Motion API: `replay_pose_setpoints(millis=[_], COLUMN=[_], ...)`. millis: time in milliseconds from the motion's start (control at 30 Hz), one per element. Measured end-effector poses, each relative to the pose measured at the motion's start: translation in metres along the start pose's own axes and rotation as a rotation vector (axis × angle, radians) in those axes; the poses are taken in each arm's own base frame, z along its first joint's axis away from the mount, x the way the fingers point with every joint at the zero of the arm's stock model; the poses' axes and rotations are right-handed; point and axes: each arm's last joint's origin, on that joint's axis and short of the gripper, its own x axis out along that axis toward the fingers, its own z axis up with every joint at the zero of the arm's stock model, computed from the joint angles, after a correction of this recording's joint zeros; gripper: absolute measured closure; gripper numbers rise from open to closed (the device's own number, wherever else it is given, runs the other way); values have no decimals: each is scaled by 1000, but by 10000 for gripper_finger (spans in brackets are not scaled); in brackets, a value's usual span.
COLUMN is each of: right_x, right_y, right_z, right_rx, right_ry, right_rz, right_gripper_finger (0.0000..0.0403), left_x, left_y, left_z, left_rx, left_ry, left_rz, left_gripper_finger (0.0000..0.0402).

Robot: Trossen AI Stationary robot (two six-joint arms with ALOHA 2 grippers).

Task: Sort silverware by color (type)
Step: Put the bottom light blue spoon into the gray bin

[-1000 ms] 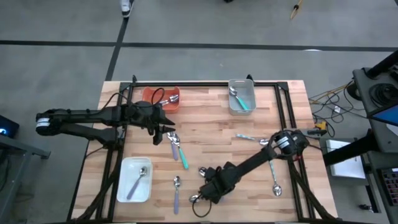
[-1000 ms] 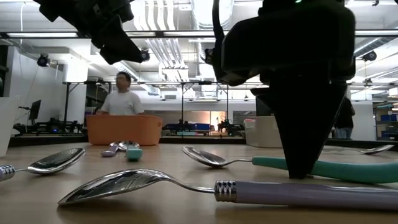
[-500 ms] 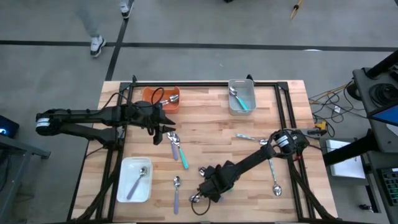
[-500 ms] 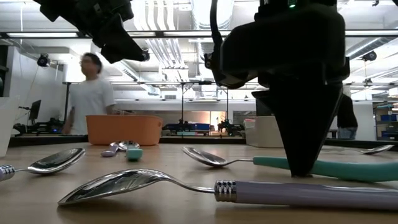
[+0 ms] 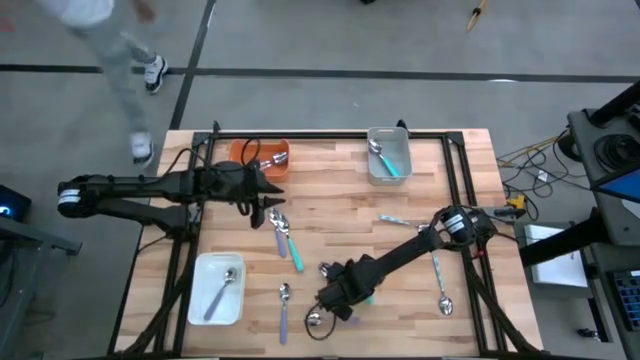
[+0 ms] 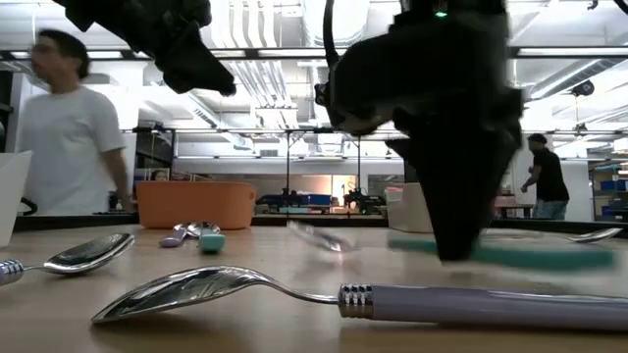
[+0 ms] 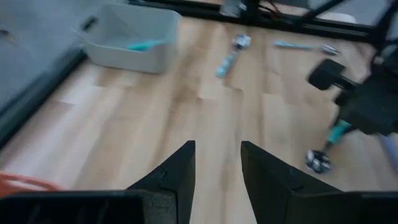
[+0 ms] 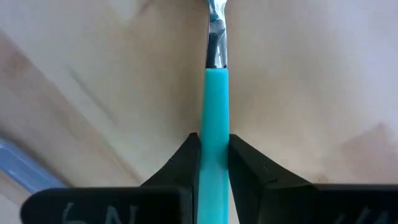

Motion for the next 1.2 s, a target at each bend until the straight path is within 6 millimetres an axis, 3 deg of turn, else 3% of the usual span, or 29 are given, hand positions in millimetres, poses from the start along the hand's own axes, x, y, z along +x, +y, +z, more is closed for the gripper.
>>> replay_pose_setpoints(millis=[267, 567, 700, 900, 1067, 1200], right_x=[-54, -109, -125, -133, -133, -134], right_y=[-33, -103, -155, -249, -335, -382], right_z=[30, 76, 105, 145, 152, 145], right_rx=[73, 224, 289, 391, 503, 548], right_ry=[-96, -190, -209, -152, -53, 5], right_rz=[55, 85, 70, 128, 97, 74], right_gripper_finger=[358, 358, 358, 358, 358, 358], left_x=[0, -4, -7, -9, -9, -9], left_y=[2, 2, 2, 2, 2, 2], left_z=[2, -1, -1, -2, -2, -2], left_rx=[3, 7, 7, 8, 15, 28], left_ry=[-20, 0, 3, 13, 12, 12], left_rz=[54, 62, 63, 63, 63, 63], left_gripper_finger=[293, 293, 293, 293, 293, 293])
